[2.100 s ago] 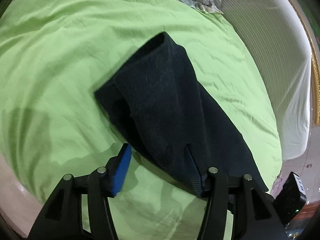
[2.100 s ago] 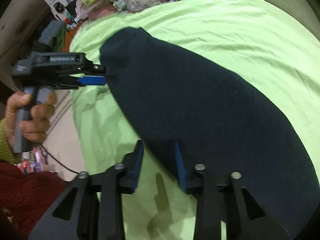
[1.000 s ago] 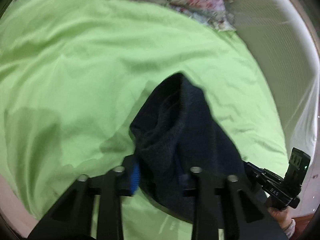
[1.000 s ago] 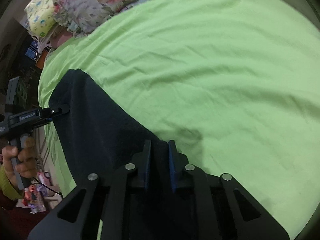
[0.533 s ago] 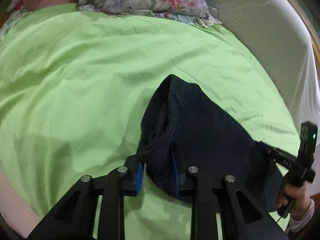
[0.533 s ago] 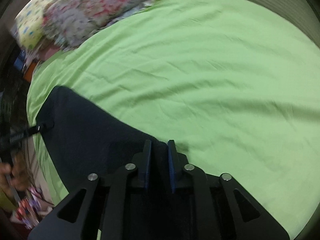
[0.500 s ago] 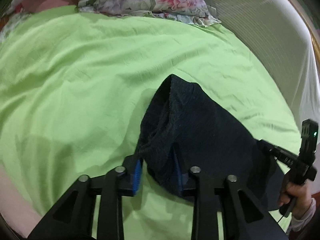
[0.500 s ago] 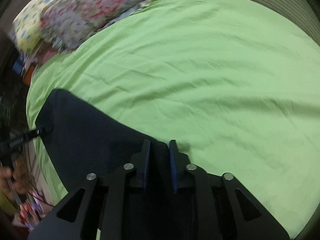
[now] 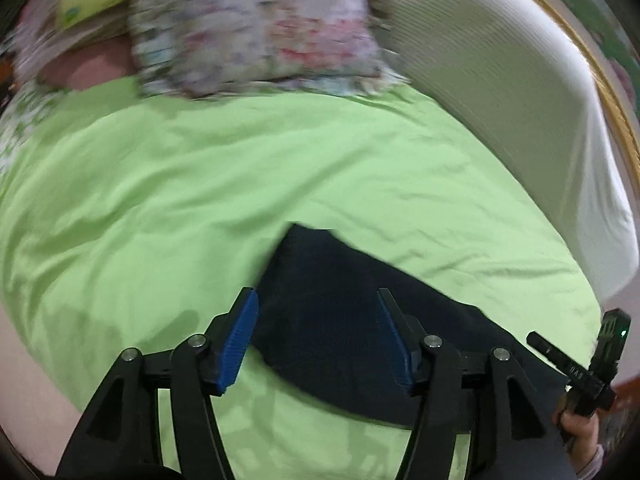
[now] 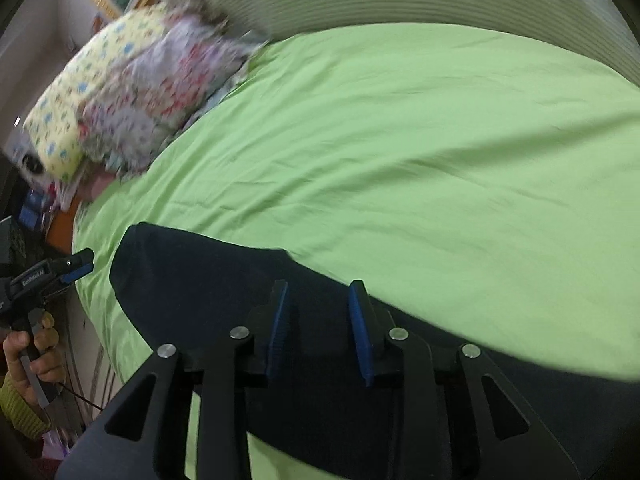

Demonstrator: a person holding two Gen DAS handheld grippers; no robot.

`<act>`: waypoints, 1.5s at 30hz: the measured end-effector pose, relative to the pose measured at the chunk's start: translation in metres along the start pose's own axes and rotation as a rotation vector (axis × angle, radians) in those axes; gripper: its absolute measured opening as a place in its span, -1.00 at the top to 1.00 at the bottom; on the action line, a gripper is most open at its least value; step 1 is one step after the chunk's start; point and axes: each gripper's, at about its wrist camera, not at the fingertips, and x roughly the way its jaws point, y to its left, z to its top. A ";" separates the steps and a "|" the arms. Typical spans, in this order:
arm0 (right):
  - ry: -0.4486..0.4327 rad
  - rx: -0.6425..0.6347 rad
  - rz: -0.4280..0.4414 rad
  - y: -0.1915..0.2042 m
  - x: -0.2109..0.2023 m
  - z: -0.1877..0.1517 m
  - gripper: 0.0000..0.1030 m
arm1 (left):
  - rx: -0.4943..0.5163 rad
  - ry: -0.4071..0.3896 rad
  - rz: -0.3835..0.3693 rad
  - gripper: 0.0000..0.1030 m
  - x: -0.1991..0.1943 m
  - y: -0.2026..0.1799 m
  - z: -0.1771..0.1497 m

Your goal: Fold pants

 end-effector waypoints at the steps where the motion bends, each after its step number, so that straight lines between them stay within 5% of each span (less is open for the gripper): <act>1: -0.010 0.032 -0.007 -0.011 -0.010 -0.008 0.31 | 0.021 0.011 -0.012 -0.21 0.003 -0.011 0.001; 16: -0.183 0.507 -0.162 -0.134 -0.119 -0.133 0.24 | 0.481 0.263 -0.270 -0.35 0.072 -0.232 -0.044; 22: -0.237 0.588 -0.210 -0.149 -0.141 -0.149 0.23 | 0.655 0.361 -0.353 -0.36 0.092 -0.310 -0.076; 27: -0.288 0.673 -0.242 -0.168 -0.152 -0.160 0.01 | 0.800 0.433 -0.398 -0.39 0.104 -0.365 -0.101; 37: -0.365 0.874 -0.186 -0.210 -0.149 -0.178 0.01 | 1.085 0.609 -0.505 -0.40 0.144 -0.471 -0.159; 45: -0.443 0.993 -0.112 -0.221 -0.137 -0.187 0.01 | 1.207 0.749 -0.535 -0.40 0.184 -0.541 -0.196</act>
